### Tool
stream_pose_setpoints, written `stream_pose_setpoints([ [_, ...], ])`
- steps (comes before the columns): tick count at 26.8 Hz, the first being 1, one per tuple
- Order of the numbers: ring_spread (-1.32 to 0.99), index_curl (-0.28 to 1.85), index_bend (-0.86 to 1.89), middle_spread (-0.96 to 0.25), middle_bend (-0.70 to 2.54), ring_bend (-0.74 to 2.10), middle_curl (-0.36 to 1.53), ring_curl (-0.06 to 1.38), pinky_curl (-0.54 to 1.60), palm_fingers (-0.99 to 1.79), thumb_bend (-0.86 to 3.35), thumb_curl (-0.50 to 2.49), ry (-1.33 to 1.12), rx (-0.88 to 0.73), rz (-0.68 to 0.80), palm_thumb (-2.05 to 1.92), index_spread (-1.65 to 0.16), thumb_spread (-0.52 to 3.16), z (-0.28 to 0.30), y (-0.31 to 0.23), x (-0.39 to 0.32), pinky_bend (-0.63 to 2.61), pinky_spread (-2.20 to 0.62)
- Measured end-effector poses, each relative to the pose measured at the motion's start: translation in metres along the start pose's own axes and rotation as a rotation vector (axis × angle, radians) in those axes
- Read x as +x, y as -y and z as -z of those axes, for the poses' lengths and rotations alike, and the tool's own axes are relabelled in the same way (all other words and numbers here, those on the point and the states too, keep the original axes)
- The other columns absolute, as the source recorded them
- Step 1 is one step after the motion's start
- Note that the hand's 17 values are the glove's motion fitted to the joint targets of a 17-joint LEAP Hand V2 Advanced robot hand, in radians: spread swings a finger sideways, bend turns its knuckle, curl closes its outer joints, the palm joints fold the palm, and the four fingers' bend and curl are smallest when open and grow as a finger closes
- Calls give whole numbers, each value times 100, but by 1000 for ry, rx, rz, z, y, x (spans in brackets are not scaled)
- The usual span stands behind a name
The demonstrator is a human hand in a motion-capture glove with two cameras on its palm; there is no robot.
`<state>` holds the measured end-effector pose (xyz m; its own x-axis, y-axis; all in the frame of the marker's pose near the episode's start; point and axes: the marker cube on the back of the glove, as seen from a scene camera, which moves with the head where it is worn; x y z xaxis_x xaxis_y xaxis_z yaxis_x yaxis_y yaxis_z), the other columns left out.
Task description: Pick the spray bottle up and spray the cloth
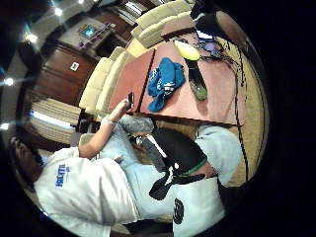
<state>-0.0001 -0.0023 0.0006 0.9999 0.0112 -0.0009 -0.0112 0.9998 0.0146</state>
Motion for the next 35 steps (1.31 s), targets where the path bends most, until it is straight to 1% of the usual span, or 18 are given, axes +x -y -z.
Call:
stream_pose_setpoints([
  [1, -6, 7, 23, -6, 24, 43, 7, 9, 6, 68, 20, 7, 1, 0, -2, 34, -21, 40, 0, 0, 0, 30, 9],
  [5, -9, 15, 20, -9, 23, 46, 12, 18, 14, 65, 19, 10, 5, -9, -10, 38, -29, 62, 1, -2, -2, 31, 13],
  [9, -10, 19, 18, -10, 22, 46, 16, 22, 18, 64, 17, 13, 8, -12, -21, 40, -34, 76, 3, -3, -6, 30, 16],
  [17, -12, 23, 16, -12, 20, 44, 22, 25, 22, 63, 12, 17, 16, -8, -29, 44, -38, 92, -4, 1, -9, 28, 18],
  [20, -13, 24, 15, -12, 19, 44, 23, 26, 23, 63, 10, 18, 4, 9, -40, 46, -39, 95, -13, 8, -7, 27, 19],
  [24, -13, 25, 15, -13, 19, 44, 25, 27, 24, 63, 8, 20, 28, -21, -64, 47, -39, 97, -31, 12, -3, 27, 18],
  [26, -13, 25, 15, -13, 19, 44, 26, 27, 25, 63, 6, 20, 76, -29, -97, 47, -40, 98, -42, 11, 0, 27, 18],
  [29, -14, 26, 14, -13, 18, 43, 27, 28, 26, 63, 5, 22, 220, -10, -168, 49, -40, 99, -61, 9, 7, 27, 18],
  [33, -14, 26, 13, -14, 19, 44, 28, 29, 27, 64, 4, 24, 435, 125, -301, 53, -40, 100, -88, 12, 14, 27, 16],
  [35, -15, 26, 13, -14, 20, 44, 29, 29, 28, 66, 4, 24, 498, 200, -319, 56, -39, 100, -102, 15, 18, 27, 15],
])
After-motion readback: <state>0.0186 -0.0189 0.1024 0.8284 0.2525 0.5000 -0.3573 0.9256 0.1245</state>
